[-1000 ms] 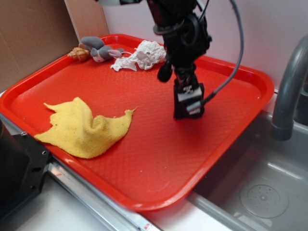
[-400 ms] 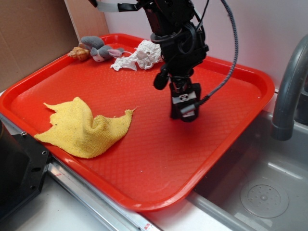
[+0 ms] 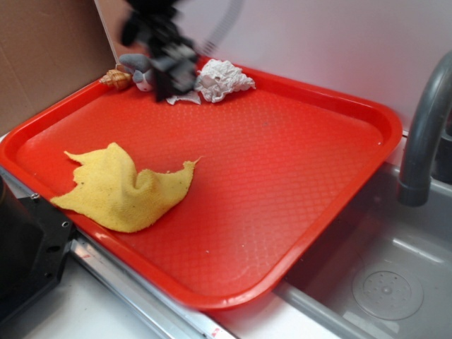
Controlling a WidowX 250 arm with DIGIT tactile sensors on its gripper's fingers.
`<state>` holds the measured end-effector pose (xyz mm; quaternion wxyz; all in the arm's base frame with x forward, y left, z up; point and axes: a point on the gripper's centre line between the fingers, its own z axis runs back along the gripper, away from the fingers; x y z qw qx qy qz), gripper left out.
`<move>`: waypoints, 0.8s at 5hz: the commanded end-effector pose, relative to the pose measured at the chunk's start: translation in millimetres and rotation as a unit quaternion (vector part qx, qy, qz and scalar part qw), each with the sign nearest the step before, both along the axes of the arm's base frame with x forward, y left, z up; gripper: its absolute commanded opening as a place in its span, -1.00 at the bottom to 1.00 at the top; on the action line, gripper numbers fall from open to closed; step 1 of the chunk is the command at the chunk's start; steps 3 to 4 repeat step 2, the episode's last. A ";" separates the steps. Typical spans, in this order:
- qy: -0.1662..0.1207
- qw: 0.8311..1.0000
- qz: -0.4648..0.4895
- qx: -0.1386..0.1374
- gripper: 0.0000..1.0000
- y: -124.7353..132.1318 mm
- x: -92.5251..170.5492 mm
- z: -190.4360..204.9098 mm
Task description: Grab the black box.
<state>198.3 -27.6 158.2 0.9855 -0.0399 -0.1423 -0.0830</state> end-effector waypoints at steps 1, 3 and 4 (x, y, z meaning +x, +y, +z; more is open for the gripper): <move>0.015 0.990 0.141 0.011 -1.00 24.8 -27.2 107.0; 0.026 0.991 0.131 0.031 -1.00 18.5 -19.6 106.8; 0.026 0.991 0.131 0.031 -1.00 18.5 -19.6 106.8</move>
